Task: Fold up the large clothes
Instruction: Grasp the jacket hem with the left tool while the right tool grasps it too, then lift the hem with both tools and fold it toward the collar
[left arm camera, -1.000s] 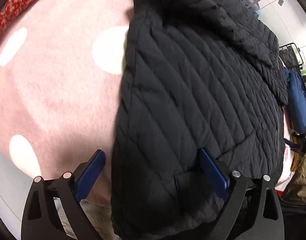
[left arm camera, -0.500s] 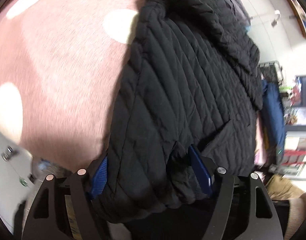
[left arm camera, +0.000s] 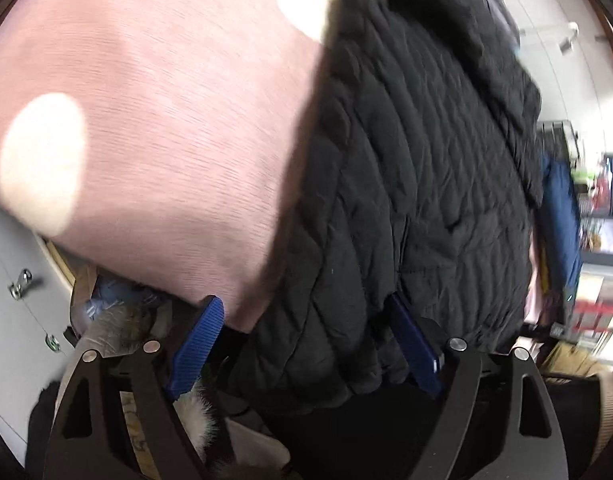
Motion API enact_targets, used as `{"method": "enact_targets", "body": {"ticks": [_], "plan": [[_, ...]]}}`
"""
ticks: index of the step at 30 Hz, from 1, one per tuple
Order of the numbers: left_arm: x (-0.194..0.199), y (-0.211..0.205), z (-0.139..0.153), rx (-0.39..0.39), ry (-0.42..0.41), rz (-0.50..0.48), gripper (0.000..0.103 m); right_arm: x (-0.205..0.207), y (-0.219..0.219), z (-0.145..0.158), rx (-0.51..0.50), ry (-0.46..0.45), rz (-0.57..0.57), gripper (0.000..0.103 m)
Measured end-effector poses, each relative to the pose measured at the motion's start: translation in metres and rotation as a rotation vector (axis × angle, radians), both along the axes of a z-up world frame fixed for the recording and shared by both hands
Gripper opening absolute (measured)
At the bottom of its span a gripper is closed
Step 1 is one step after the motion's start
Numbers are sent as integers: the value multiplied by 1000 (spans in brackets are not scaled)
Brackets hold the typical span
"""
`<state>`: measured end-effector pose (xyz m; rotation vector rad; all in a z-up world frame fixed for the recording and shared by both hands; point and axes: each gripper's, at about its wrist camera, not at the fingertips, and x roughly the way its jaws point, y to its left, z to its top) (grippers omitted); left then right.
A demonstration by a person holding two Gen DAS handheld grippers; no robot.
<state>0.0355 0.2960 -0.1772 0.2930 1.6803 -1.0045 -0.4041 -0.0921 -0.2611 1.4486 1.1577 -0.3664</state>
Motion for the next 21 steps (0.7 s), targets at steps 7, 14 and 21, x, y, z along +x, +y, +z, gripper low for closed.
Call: {"method": "enact_targets", "body": {"ticks": [7, 14, 21], "plan": [[-13, -3, -22, 10, 84, 12, 81, 10, 2, -1, 18, 23, 42, 82], [-24, 2, -25, 40, 94, -29, 67, 33, 9, -3, 22, 33, 59, 79], [-34, -27, 0, 15, 51, -121, 30, 46, 8, 5, 33, 32, 115, 38]]}}
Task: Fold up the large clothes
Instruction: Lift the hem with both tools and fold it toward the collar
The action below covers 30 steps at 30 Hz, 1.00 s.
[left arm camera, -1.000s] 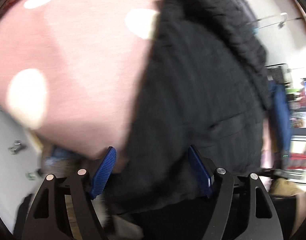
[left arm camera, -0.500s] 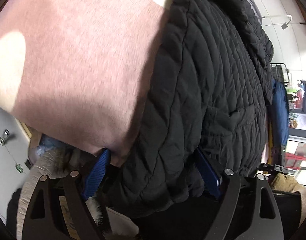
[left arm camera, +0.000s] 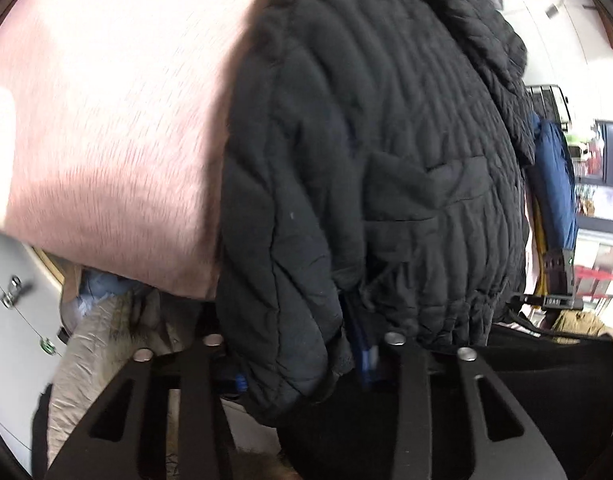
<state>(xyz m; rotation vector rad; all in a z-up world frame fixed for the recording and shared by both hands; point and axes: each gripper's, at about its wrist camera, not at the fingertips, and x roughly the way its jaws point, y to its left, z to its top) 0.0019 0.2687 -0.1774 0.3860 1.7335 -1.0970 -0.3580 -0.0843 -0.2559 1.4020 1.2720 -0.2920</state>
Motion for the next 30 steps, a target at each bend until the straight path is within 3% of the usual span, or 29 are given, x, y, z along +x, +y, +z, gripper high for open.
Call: {"method": "enact_targets", "body": {"ticks": [2, 4, 9, 14, 19, 23, 26, 30], "plan": [[1, -1, 7, -9, 10, -11, 21, 4, -2, 5, 0, -14, -5, 24], [3, -3, 21, -40, 32, -16, 17, 11, -5, 18, -1, -45, -14, 20], [11, -32, 88, -205, 71, -64, 15, 37, -26, 63, -13, -176, -30, 16], [48, -102, 147, -341, 19, -91, 13, 73, -82, 110, -93, -269, -43, 14], [104, -179, 172, -378, -66, -60, 13, 102, -174, 143, -207, -274, -102, 12], [142, -253, 194, -406, -153, -37, 12, 105, -254, 166, -260, -302, -237, 12], [159, -303, 194, -394, -220, -60, 12, 108, -317, 172, -292, -318, -314, 12], [167, -359, 175, -352, -287, -30, 12, 141, -353, 163, -381, -229, -316, 12]]}}
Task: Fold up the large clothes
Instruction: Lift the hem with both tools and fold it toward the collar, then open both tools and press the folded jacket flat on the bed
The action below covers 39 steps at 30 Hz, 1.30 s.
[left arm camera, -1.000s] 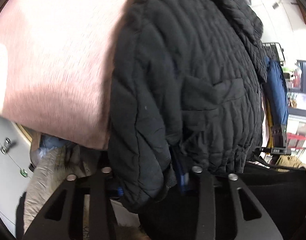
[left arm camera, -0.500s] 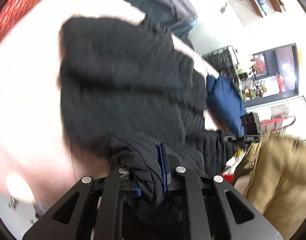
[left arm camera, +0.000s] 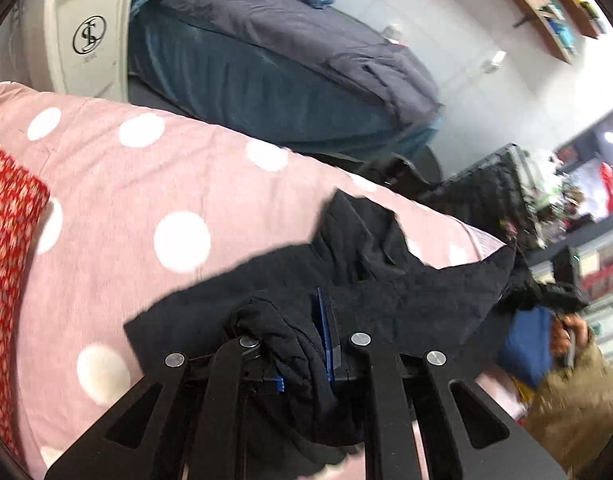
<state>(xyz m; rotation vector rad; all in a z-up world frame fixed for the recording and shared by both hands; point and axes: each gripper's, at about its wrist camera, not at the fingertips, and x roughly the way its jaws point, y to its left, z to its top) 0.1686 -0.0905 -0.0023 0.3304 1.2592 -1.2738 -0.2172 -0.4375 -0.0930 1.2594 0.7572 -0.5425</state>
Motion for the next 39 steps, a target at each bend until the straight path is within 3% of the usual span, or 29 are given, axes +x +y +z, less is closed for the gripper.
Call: {"method": "enact_targets", "body": {"ticks": [5, 14, 17, 21, 26, 31, 32, 33, 34, 35, 37, 39], "plan": [[14, -24, -41, 71, 34, 85, 13, 5, -19, -32, 8, 57, -28, 12], [31, -23, -95, 140, 159, 171, 15, 18, -34, -83, 62, 116, -56, 12], [35, -19, -107, 133, 216, 224, 15, 26, -34, -101, 76, 150, -56, 12], [44, -5, -124, 112, 352, 339, 18, 28, -32, -123, 133, 152, -90, 12], [51, 8, -118, 74, 439, 373, 23, 19, -32, -135, 200, 107, -151, 13], [72, 25, -102, -7, 582, 427, 39, -5, -37, -139, 307, -26, -226, 15], [77, 30, -97, -21, 590, 450, 43, -11, -37, -141, 342, -65, -260, 16], [85, 38, -89, -40, 557, 491, 58, -20, -36, -146, 386, -113, -304, 17], [91, 45, -80, -46, 497, 533, 81, -24, -36, -148, 411, -138, -328, 18], [99, 58, -65, -49, 383, 603, 90, -28, -35, -151, 435, -158, -349, 19], [107, 73, -51, -64, 304, 647, 92, -32, -34, -153, 462, -191, -376, 23], [108, 80, -44, -29, 297, 623, 92, -35, -34, -151, 480, -229, -398, 29]]}}
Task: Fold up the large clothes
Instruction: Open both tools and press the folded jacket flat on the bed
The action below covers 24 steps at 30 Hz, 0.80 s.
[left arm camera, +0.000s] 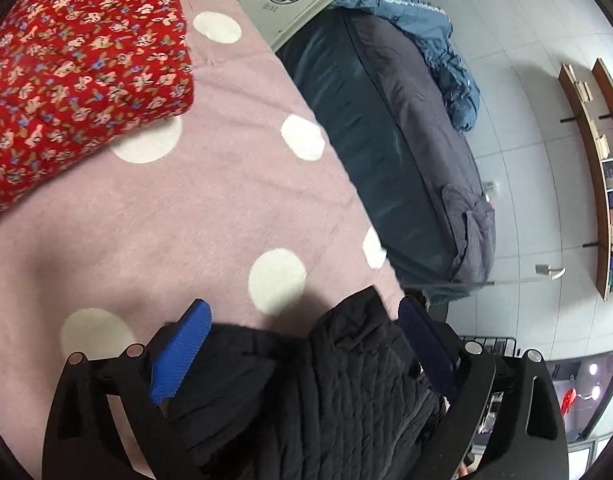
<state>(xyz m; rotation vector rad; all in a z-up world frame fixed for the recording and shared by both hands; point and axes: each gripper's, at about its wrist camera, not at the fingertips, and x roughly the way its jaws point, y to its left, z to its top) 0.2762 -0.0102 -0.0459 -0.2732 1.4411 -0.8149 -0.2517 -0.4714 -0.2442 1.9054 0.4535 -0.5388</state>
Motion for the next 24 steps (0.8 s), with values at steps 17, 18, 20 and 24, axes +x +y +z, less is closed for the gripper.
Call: {"method": "enact_targets", "body": {"ticks": [17, 18, 20, 24], "plan": [[-257, -35, 22, 304, -653, -593, 93, 101, 139, 129, -794, 704, 675, 87], [-271, -41, 15, 313, -669, -634, 93, 110, 158, 122, -823, 742, 730, 87], [-295, -52, 2, 339, -689, -708, 93, 117, 176, 108, -825, 774, 775, 87], [-307, -66, -31, 423, -699, -749, 97, 108, 179, 80, -734, 784, 725, 93]]}}
